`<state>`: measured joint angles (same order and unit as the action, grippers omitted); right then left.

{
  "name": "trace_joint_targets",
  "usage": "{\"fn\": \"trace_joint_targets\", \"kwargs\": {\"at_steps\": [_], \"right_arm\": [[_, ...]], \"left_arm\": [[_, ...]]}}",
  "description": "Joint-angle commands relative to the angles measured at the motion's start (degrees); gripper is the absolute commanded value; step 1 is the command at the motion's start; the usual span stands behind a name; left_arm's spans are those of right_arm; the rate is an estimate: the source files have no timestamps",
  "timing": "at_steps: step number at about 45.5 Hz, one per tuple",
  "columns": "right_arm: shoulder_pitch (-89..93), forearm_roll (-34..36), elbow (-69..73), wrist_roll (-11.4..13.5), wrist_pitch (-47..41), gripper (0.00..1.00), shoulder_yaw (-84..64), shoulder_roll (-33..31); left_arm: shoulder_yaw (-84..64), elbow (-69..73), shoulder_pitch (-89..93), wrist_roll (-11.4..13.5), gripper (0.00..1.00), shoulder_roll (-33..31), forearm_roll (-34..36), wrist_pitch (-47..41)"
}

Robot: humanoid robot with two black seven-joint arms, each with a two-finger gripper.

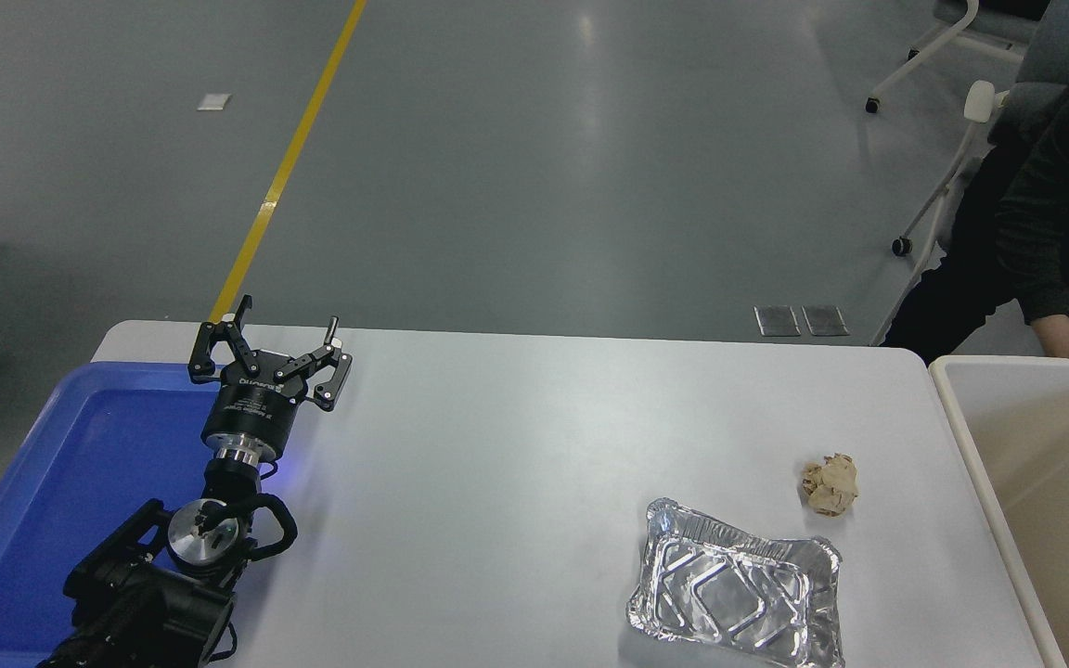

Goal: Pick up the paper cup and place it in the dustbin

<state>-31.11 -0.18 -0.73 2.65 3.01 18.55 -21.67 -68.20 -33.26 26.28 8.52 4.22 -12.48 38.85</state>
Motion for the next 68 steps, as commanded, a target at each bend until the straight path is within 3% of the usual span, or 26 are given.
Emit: {"fn": "trace_joint_targets", "kwargs": {"at_steps": [1,17,30,36,46,55,63,68], "right_arm": [[-0.2,0.4,0.2,0.0,-0.2,1.00,0.4,0.4],[-6.2,-0.6,3.9,0.0,-0.5,1.00,-0.9,-2.0],[-18.1,-2.8,29.7,0.0,-0.5,1.00,-15.2,-21.7],[-26.1,-4.1,41.1,0.1,-0.5,1.00,-23.2,-28.5],[-45.6,-12.2,58.6,0.0,-0.4,1.00,-42.7,-36.6],[-69.9,-15.7,69.0,0.0,-0.6,1.00,-70.9,-34.4],[-89.9,-15.6,78.0,-1.9,-1.5,1.00,-92.9,-21.1],[-98.2,-15.4,83.9,-4.1,-6.1,1.00,-97.4,-14.0]], "left_arm": [[0.0,0.0,0.0,0.0,0.99,0.0,0.0,0.0],[0.0,0.0,0.0,0.0,0.99,0.0,0.0,0.0],[0.0,0.0,0.0,0.0,0.99,0.0,0.0,0.0],[0.0,0.0,0.0,0.0,0.99,0.0,0.1,0.0],[0.0,0.0,0.0,0.0,0.99,0.0,0.1,0.0],[0.1,0.0,-0.1,0.0,0.99,0.0,0.1,0.0],[0.0,0.0,0.0,0.0,0.99,0.0,0.1,0.0],[0.0,0.0,0.0,0.0,0.99,0.0,0.1,0.0]]}}
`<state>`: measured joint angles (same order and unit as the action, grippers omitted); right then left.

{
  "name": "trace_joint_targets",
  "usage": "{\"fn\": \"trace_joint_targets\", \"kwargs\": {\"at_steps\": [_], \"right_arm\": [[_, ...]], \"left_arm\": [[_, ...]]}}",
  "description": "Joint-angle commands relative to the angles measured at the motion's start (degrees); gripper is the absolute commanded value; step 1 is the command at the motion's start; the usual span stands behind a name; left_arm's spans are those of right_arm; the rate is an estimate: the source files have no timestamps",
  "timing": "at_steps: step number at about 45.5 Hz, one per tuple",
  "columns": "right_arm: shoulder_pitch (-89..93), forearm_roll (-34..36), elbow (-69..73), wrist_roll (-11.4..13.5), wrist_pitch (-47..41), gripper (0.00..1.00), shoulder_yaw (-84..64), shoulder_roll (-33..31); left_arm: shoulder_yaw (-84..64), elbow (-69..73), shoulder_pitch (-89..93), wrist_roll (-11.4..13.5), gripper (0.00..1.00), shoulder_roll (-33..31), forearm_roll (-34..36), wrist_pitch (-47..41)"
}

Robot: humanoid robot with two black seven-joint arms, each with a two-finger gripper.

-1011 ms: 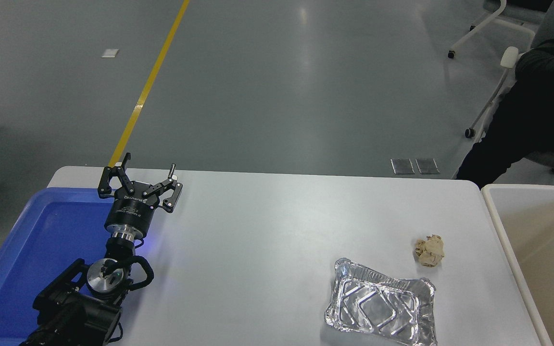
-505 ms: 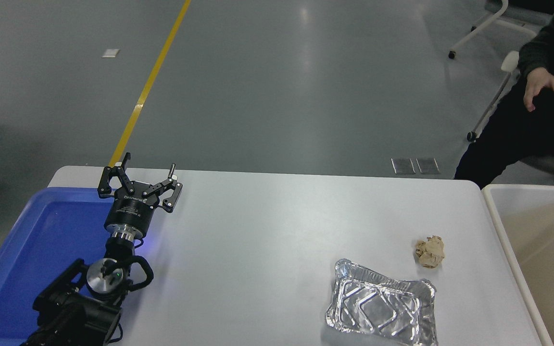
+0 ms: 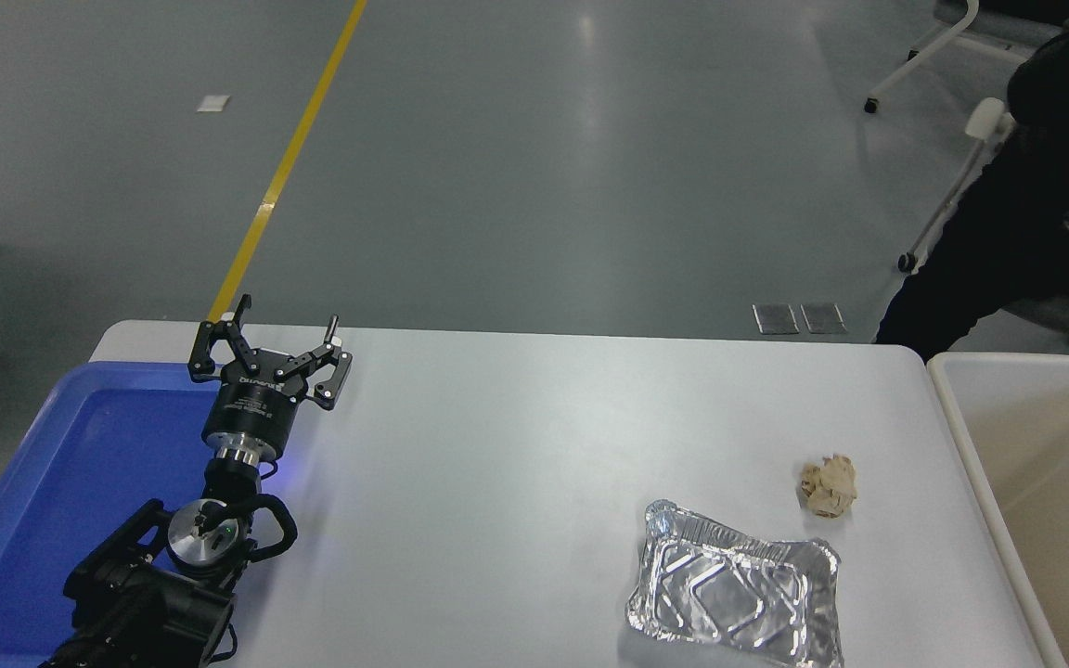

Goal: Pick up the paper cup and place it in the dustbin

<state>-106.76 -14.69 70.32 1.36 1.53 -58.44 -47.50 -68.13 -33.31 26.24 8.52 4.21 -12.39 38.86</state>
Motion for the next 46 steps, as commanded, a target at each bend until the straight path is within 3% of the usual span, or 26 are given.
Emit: {"fn": "trace_joint_targets", "kwargs": {"at_steps": [1,13,19,32,46], "right_arm": [[-23.7,-0.9,13.8,-2.9,-5.9,1.00,-20.4,12.8],[-33.2,-0.3,21.3,-2.9,-20.8,1.00,-14.5,22.6],[-34.9,5.1,21.9,-2.9,-28.6,1.00,-11.8,26.2],[-34.9,16.1,23.4,-2.9,-34.2,1.00,-8.4,34.0],[-35.4,18.0,24.9,-3.0,-39.1,1.00,-10.1,37.0]], "left_arm": [[-0.1,0.0,0.0,0.0,0.99,0.0,0.0,0.0],[-0.1,0.0,0.0,0.0,0.99,0.0,0.0,0.0],[-0.1,0.0,0.0,0.0,0.99,0.0,0.0,0.0],[-0.1,0.0,0.0,0.0,0.99,0.0,-0.1,0.0],[-0.2,0.0,0.0,0.0,0.99,0.0,-0.1,0.0]]}}
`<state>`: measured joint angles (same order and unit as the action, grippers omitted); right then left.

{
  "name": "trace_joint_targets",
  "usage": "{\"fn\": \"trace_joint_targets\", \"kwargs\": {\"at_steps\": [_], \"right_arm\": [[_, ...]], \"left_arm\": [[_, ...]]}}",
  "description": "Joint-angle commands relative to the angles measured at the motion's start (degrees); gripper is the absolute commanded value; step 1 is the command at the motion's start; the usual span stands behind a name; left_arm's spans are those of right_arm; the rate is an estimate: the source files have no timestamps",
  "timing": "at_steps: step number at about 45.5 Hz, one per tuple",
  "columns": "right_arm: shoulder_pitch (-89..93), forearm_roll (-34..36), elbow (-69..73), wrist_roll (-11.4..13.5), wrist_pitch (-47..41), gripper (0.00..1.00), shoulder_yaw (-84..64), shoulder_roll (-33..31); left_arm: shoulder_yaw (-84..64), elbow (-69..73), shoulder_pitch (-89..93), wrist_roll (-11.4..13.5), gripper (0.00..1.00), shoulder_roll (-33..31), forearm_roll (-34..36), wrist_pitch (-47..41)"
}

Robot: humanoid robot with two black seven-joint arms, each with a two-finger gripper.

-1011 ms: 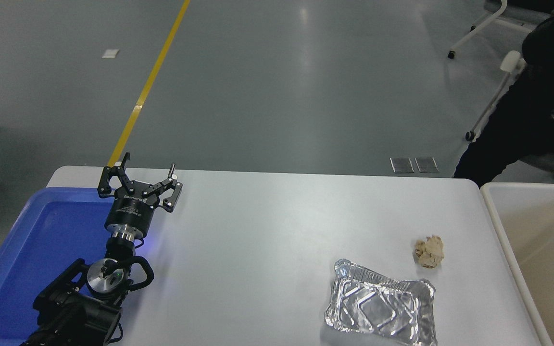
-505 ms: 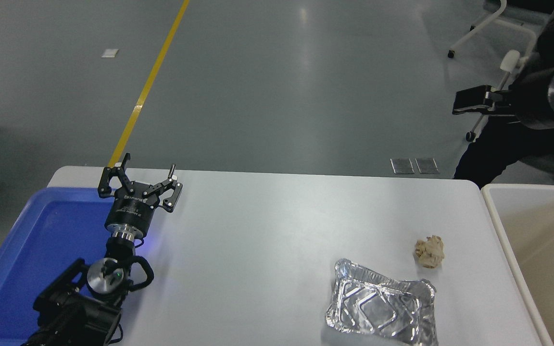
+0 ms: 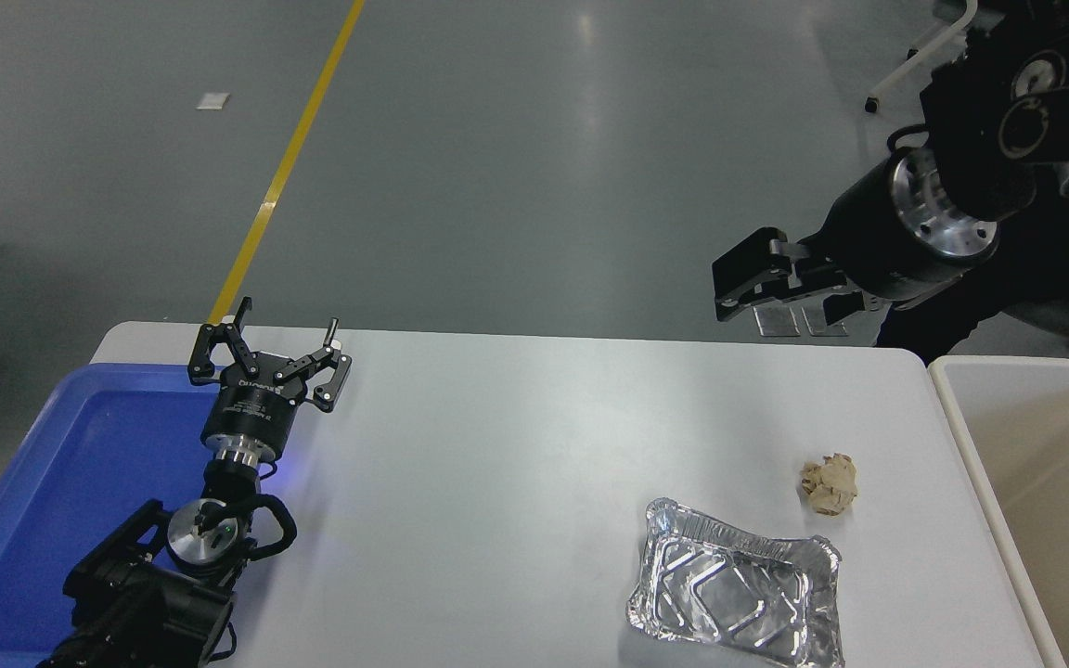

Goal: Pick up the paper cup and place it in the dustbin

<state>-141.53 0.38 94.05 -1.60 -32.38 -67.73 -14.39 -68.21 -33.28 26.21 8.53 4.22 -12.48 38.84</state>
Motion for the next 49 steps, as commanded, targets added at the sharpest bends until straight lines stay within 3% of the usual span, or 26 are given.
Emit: {"fn": "trace_joint_targets", "kwargs": {"at_steps": [1,11,49], "right_arm": [[-0.8,3.0,1.3,-0.1,-5.9,1.00,-1.2,4.2],[-3.8,3.0,1.2,-0.1,-12.6,1.00,-2.3,5.6],[-6.4,3.2,1.0,-2.8,-12.6,1.00,-6.0,8.9]], "left_arm": [[0.0,0.1,0.1,0.0,0.99,0.0,0.0,0.0],[0.0,0.0,0.1,0.0,0.99,0.0,0.0,0.0],[0.0,0.1,0.1,0.0,0.99,0.0,0.0,0.0]]}}
